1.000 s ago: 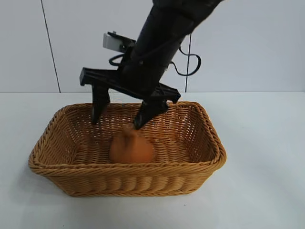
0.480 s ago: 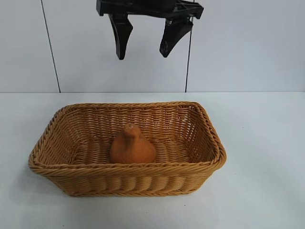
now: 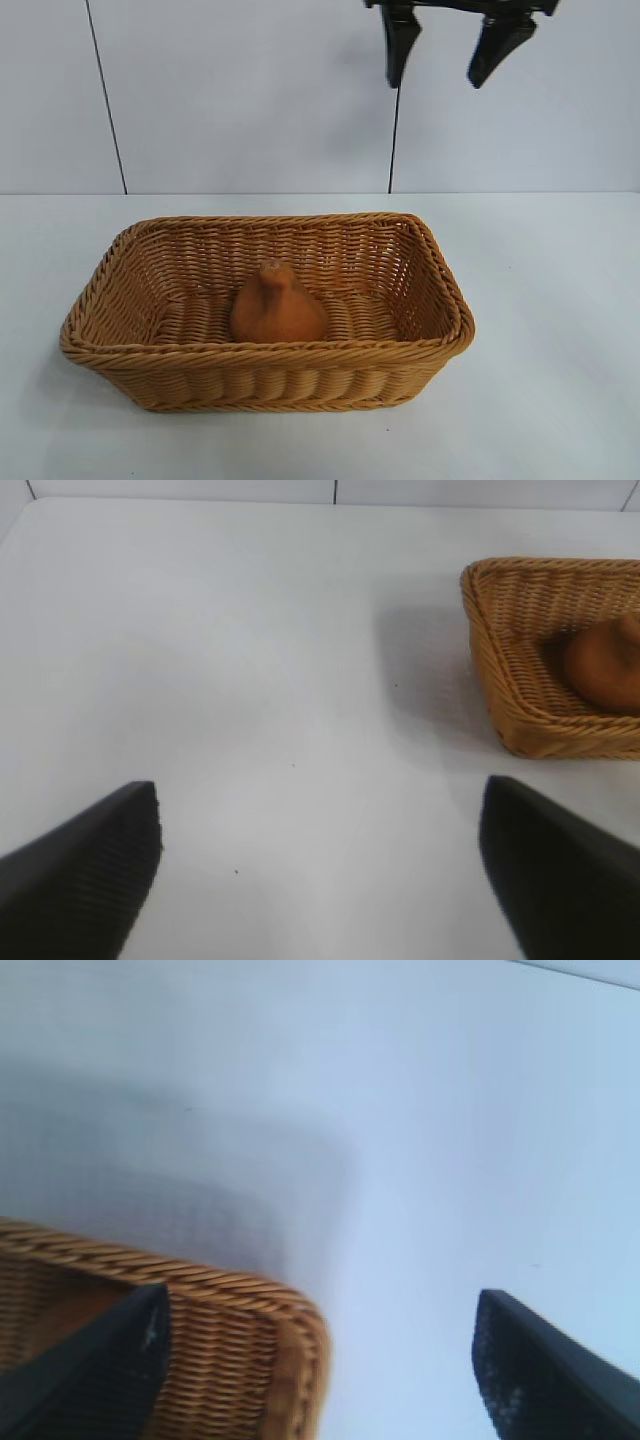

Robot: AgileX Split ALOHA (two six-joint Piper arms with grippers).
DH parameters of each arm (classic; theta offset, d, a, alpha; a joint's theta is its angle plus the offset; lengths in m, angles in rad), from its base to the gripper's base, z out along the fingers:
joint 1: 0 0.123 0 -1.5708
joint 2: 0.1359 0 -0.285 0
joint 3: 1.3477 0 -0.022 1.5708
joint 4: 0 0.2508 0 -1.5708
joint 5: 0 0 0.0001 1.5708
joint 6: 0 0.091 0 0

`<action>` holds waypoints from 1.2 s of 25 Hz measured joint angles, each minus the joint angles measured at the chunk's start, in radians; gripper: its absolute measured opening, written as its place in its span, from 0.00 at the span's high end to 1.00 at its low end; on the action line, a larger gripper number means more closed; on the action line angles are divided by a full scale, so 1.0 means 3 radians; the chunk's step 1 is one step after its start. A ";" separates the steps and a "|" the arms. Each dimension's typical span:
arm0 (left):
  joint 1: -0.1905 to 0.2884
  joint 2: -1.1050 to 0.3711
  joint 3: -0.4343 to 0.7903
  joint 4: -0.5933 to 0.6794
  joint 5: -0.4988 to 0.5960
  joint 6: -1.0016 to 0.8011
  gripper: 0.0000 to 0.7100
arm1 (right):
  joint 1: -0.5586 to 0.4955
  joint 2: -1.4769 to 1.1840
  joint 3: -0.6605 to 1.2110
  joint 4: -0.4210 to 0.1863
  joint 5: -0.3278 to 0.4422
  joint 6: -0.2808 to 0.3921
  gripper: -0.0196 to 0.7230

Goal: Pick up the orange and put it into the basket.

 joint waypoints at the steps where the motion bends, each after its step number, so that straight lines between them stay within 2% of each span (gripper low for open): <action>1: 0.0000 0.0000 0.0000 0.0000 0.0000 0.0000 0.13 | -0.0116 0.0000 0.0000 -0.0002 0.0000 0.0000 0.21; 8: 0.0000 0.0000 0.0000 0.0000 0.0000 0.0000 0.13 | -0.0633 0.0000 0.0000 0.0010 0.0002 0.0000 0.21; 14: 0.0000 0.0000 0.0000 0.0000 0.0000 0.0000 0.13 | -0.0648 -0.0080 0.0184 0.0082 -0.0003 -0.0030 0.21; 18: 0.0000 0.0000 0.0000 0.0000 0.0000 0.0000 0.13 | -0.0636 -0.0437 0.0818 0.0114 -0.0006 -0.0078 0.21; 24: 0.0000 0.0000 0.0000 0.0000 -0.0007 0.0000 0.13 | -0.0636 -0.1475 0.2248 0.0240 0.0003 -0.0178 0.21; 25: 0.0000 0.0000 0.0000 0.0000 -0.0007 0.0000 0.13 | -0.0636 -0.1475 0.2248 0.0240 0.0003 -0.0178 0.21; 30: 0.0000 0.0000 0.0000 0.0000 -0.0009 0.0000 0.13 | -0.0636 -0.2529 0.3400 0.0240 0.0026 -0.0178 0.21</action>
